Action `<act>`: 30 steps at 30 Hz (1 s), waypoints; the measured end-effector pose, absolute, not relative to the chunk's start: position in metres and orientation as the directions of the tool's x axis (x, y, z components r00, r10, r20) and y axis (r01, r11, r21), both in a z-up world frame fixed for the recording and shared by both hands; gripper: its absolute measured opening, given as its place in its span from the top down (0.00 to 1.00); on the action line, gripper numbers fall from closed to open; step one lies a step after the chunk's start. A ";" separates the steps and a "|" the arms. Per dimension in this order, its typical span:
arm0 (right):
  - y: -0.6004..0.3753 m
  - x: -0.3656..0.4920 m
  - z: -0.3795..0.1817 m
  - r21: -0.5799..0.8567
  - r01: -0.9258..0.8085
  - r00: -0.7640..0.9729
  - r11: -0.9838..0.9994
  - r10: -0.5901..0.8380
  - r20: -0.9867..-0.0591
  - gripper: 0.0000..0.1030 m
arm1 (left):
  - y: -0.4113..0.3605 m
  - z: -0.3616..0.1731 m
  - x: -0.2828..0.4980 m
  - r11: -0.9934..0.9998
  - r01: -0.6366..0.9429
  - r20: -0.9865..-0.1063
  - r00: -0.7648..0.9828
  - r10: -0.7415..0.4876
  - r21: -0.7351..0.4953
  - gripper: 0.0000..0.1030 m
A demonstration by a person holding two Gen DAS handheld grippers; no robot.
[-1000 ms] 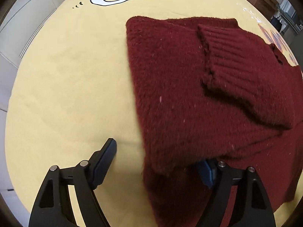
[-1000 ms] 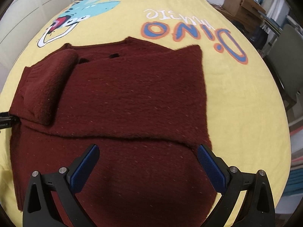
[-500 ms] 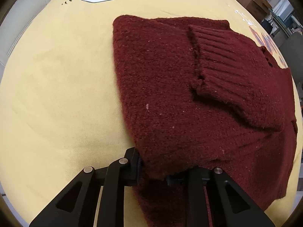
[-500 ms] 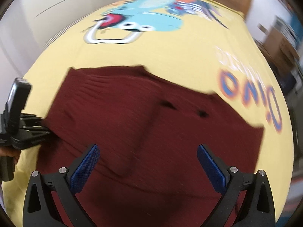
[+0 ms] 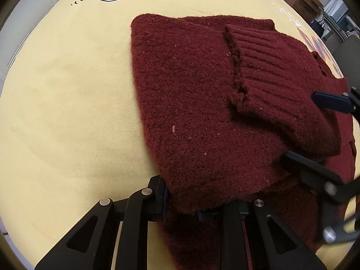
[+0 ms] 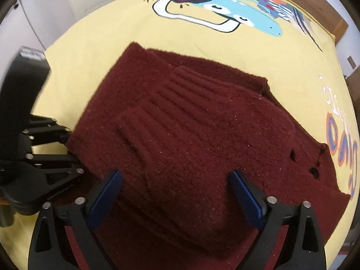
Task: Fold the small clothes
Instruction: 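Grasp the ribbed sleeve cuff with the right tool while the left tool holds the side edge, then lay the cuff flat on the sweater body and open both tools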
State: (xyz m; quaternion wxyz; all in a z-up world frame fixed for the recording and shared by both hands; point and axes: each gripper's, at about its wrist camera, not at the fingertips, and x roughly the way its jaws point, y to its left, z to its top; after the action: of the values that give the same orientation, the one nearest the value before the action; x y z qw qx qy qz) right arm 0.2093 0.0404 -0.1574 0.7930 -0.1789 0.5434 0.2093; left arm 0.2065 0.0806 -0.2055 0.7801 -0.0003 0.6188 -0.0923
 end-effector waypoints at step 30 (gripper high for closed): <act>-0.182 0.189 -0.143 0.268 -0.040 0.341 0.963 0.265 -0.902 0.82 | 0.077 -0.199 0.209 0.984 0.170 -0.974 0.208 -0.094 -0.059 0.84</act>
State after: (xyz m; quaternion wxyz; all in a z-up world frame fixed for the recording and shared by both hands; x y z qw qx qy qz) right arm 0.1895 -0.1822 -0.1426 0.8129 0.0995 0.5661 0.0938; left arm 0.2088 0.0766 -0.1993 0.7766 0.0302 0.6235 -0.0851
